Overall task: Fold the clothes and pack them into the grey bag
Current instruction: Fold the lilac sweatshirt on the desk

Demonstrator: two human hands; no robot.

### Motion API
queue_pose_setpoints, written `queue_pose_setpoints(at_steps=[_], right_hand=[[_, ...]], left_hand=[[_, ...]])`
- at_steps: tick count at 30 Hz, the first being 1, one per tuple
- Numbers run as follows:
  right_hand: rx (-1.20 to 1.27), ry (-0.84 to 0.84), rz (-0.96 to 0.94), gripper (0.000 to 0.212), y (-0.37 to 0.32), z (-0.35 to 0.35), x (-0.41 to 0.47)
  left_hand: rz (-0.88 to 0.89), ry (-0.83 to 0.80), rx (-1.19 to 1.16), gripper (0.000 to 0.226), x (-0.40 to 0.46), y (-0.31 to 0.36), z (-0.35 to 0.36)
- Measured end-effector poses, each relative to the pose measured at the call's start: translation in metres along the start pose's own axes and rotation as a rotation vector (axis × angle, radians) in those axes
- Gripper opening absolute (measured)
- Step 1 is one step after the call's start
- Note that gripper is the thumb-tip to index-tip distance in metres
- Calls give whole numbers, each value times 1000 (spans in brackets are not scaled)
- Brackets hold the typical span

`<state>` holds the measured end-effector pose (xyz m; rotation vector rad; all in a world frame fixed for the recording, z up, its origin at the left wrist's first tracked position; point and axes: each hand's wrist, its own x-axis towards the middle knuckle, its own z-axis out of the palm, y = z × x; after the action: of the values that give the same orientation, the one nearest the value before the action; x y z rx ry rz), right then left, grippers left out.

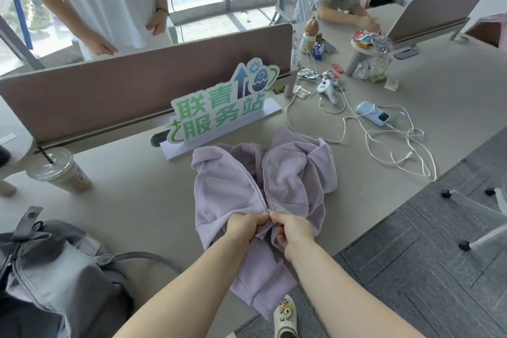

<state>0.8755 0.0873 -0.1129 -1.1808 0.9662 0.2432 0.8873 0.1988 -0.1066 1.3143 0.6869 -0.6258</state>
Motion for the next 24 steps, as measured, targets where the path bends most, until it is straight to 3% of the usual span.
queue_pose_setpoints(at_steps=[5,10,15,19,24], right_hand=[[-169,-113,-7,16,-7,-3,-5],[-480,-106,-258,13,-22,2,-6],[-671,-266,-442,5,-37,7,-18],[-1085,-192,-741,17,-41,14,-9],[-1088,-80,-846,28,-70,32,7]], left_hand=[[-22,-68,208,27,-3,14,-9],[7,-169,186,25,-13,18,-11],[33,-75,214,17,-12,25,-18],[32,-47,250,15,-17,31,-23],[84,-35,353,19,-21,39,-25]])
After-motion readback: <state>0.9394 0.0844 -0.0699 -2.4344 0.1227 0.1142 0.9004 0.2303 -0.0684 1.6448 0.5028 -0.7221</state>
